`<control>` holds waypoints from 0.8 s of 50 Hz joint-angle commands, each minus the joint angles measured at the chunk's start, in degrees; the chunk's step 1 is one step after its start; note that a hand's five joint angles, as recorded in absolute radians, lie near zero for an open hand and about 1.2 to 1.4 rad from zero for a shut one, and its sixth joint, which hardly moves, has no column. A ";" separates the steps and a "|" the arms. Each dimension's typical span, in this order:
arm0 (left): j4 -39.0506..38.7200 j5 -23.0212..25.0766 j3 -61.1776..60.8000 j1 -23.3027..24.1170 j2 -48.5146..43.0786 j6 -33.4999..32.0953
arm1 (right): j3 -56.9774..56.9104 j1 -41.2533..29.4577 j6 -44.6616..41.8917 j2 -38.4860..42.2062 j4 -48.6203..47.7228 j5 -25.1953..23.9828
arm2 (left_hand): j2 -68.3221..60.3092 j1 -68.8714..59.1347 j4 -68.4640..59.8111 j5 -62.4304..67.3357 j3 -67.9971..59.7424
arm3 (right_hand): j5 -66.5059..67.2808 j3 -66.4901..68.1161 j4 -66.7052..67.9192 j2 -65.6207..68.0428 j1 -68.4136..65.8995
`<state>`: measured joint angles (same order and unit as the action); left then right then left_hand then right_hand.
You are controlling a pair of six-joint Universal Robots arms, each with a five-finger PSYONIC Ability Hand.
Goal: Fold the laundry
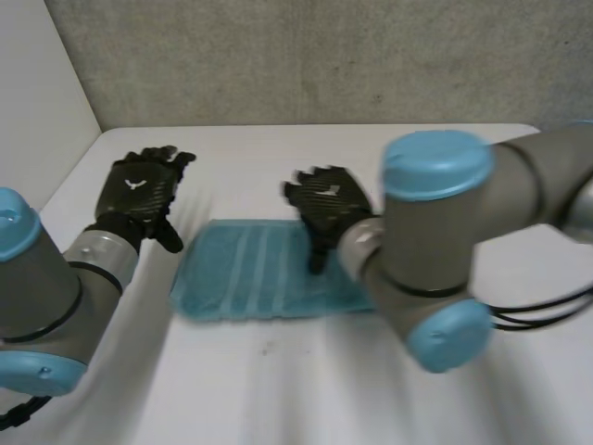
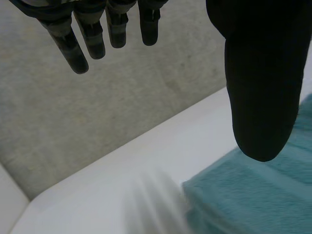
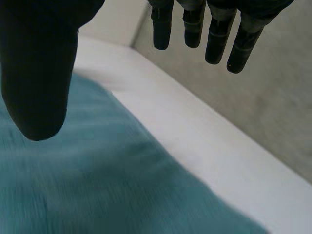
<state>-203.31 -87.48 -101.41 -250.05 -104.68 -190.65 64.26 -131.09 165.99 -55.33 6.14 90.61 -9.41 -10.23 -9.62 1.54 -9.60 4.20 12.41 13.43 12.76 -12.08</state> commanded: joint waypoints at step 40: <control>1.07 -0.67 3.94 7.56 -1.40 0.19 | 23.02 18.42 -4.36 -17.09 -15.81 -9.40 | -0.59 0.23 -0.38 -1.54 -0.40 | 65.80 67.59 66.57 67.24 -67.92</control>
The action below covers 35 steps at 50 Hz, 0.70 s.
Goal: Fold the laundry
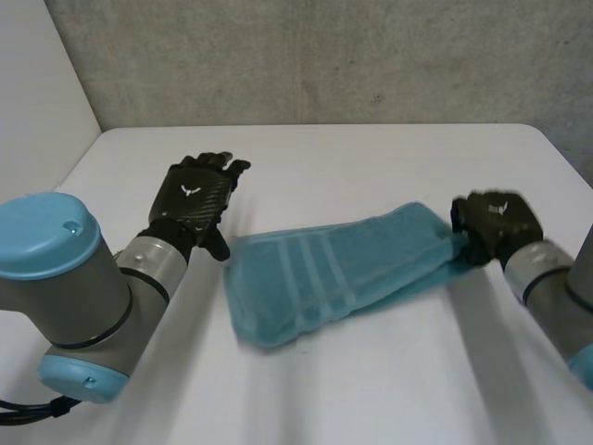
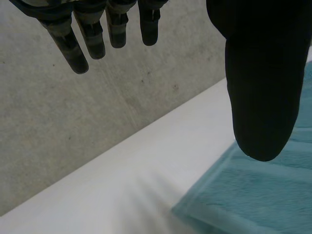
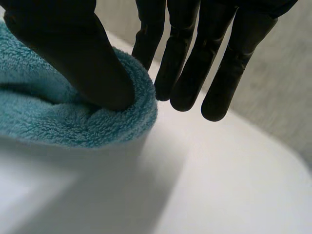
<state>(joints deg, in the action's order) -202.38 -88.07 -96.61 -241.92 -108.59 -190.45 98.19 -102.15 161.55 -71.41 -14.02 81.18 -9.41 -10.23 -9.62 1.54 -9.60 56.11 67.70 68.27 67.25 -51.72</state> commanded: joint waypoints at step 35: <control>8.40 -6.15 8.44 7.15 -2.39 7.10 | -29.45 -25.84 15.08 10.41 15.15 4.96 | -1.64 -0.83 -1.43 -0.49 -1.45 | -56.11 -57.70 -58.27 -57.25 41.72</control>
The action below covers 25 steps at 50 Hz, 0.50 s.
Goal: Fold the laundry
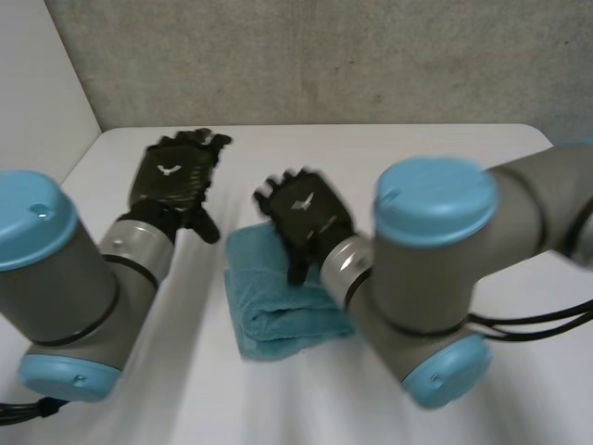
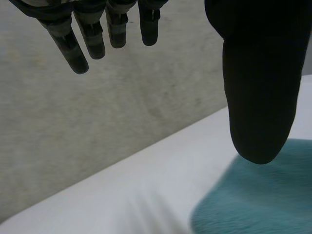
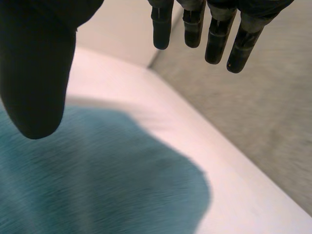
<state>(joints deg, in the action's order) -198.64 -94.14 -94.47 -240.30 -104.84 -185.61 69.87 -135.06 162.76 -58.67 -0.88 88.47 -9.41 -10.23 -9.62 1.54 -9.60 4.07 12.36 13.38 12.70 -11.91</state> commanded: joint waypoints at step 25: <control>18.46 -0.88 11.32 5.28 -14.27 11.23 | -11.95 11.75 15.65 12.97 14.76 -7.78 | -1.48 -0.66 -1.26 -0.66 -1.28 | -4.07 -2.36 -3.38 -2.70 1.91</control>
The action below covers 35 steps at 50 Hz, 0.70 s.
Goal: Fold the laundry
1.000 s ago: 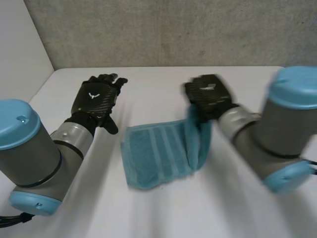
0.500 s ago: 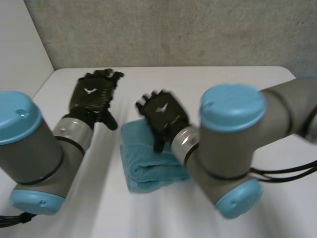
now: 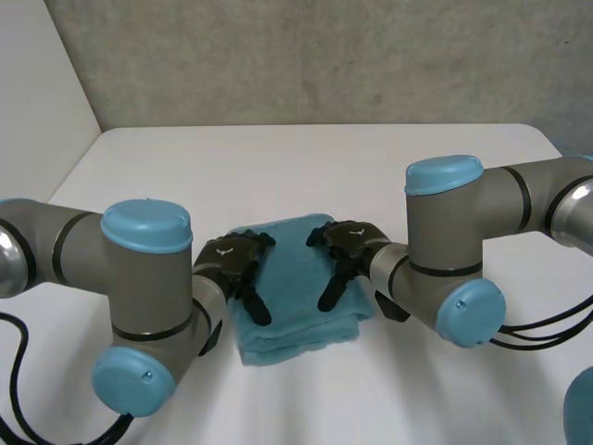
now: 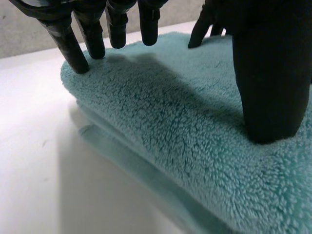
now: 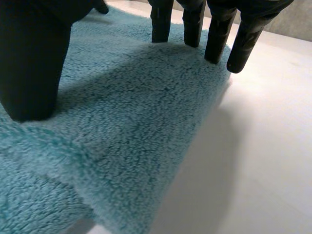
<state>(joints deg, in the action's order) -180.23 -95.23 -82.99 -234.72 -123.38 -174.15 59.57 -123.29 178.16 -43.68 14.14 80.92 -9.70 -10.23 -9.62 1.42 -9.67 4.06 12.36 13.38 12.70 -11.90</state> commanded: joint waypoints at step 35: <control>10.61 8.83 9.26 -10.40 27.67 -0.05 | 12.41 11.75 -3.17 -37.36 -7.11 11.81 | -0.52 0.01 -0.59 -1.20 -0.54 | -4.06 -2.36 -3.38 -2.70 1.90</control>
<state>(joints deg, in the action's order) -170.04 -87.07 -72.70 -245.30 -95.52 -174.73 71.15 -111.07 175.05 -81.73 7.05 93.46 -9.65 -10.23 -9.62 1.42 -9.62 4.06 12.36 13.38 12.69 -11.90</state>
